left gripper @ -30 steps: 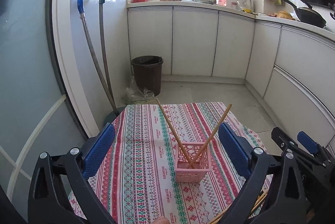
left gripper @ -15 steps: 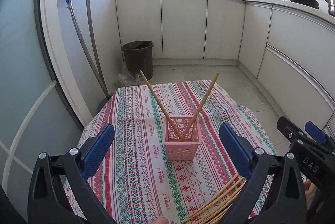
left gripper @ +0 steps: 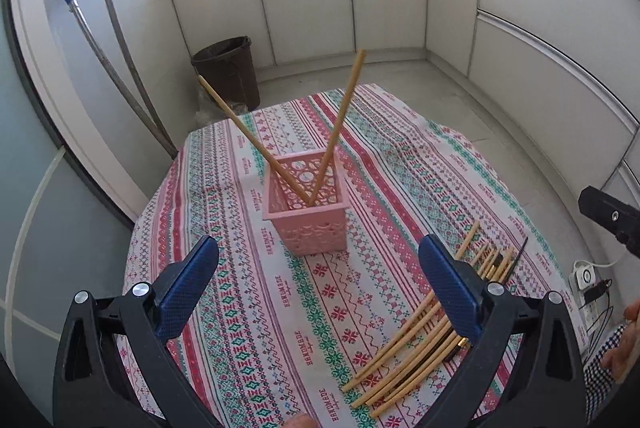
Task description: Organize utensils
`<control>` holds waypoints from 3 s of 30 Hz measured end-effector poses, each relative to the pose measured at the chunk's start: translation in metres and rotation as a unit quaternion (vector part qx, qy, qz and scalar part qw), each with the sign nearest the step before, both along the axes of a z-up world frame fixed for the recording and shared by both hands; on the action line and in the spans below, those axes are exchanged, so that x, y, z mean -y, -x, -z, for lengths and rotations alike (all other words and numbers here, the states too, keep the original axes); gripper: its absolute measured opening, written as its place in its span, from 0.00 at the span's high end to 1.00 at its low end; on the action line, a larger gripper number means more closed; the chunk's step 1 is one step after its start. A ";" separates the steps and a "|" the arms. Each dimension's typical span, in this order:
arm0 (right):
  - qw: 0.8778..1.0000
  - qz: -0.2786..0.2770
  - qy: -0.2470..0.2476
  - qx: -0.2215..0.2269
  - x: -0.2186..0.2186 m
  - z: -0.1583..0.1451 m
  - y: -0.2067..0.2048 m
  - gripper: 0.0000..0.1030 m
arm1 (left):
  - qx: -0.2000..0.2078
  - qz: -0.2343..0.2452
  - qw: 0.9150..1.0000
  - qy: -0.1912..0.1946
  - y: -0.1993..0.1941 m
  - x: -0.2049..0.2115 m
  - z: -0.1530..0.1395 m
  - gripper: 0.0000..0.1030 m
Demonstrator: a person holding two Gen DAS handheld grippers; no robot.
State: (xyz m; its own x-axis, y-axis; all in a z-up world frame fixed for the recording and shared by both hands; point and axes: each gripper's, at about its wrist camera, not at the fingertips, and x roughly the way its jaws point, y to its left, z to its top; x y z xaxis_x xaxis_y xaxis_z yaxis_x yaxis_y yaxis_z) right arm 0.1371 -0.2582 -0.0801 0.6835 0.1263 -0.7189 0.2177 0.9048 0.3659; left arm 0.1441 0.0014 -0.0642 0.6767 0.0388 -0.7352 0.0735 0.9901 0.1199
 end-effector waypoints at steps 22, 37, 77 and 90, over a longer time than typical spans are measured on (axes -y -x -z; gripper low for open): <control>0.971 0.136 -0.178 -0.083 0.105 0.039 0.023 0.06 | -0.216 0.173 0.960 -0.040 -0.039 0.121 0.102 0.07; 0.959 0.119 -0.212 -0.145 0.111 0.076 0.007 0.06 | -0.265 0.159 0.951 -0.007 -0.120 0.153 0.136 0.32; 0.943 -0.018 -0.247 -0.222 -0.002 0.130 -0.083 0.71 | -0.104 0.106 0.988 0.041 0.010 0.007 0.018 0.93; 0.959 -0.010 -0.145 -0.241 -0.030 0.141 -0.115 0.74 | -0.083 0.080 0.992 0.057 0.009 -0.019 0.006 0.93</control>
State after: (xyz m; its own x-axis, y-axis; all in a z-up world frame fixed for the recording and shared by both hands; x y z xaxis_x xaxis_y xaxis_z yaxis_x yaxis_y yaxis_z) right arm 0.2522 -0.2283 -0.2215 0.2753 0.3787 -0.8836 0.4089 0.7857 0.4642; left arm 0.1347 0.0206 -0.0698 0.5367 -0.1497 -0.8304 0.2409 0.9704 -0.0193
